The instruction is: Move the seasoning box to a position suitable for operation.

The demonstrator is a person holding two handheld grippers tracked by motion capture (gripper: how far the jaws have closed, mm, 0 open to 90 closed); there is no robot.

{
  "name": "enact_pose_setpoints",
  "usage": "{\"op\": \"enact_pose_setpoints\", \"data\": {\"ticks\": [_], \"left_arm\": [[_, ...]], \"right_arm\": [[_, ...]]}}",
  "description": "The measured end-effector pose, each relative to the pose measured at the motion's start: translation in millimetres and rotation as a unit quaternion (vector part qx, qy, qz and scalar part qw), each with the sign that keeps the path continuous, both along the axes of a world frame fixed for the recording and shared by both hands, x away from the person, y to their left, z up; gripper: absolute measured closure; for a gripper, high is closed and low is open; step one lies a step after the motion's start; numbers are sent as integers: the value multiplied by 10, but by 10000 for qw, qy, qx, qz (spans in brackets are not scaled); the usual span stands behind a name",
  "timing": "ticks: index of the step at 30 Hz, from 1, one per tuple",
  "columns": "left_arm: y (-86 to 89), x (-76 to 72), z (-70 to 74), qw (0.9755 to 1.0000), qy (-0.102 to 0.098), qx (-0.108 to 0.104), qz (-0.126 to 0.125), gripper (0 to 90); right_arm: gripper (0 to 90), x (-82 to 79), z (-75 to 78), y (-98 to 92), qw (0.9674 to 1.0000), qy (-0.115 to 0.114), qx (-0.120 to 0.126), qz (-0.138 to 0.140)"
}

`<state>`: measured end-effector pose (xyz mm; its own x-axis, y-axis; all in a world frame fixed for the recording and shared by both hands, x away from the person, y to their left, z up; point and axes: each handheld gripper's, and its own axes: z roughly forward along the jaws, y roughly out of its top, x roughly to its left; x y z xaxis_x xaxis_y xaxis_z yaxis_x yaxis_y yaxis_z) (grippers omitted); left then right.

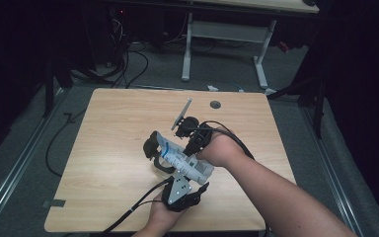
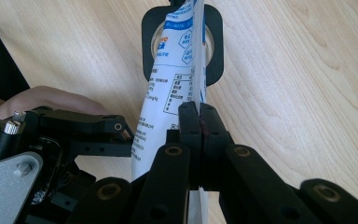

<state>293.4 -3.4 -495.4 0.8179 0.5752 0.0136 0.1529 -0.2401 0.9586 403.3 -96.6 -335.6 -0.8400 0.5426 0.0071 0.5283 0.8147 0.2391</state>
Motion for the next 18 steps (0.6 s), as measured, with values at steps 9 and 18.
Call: {"op": "enact_pose_setpoints", "data": {"ticks": [9, 18], "left_arm": [[-1, -2, -2, 10000, -36, 49, 0, 516], [-11, -2, -3, 10000, -37, 25, 1, 518]], "right_arm": [[900, -4, 1, -14, 10000, 10, 44, -26], [900, 4, 1, -17, 10000, 19, 7, 23]]}}
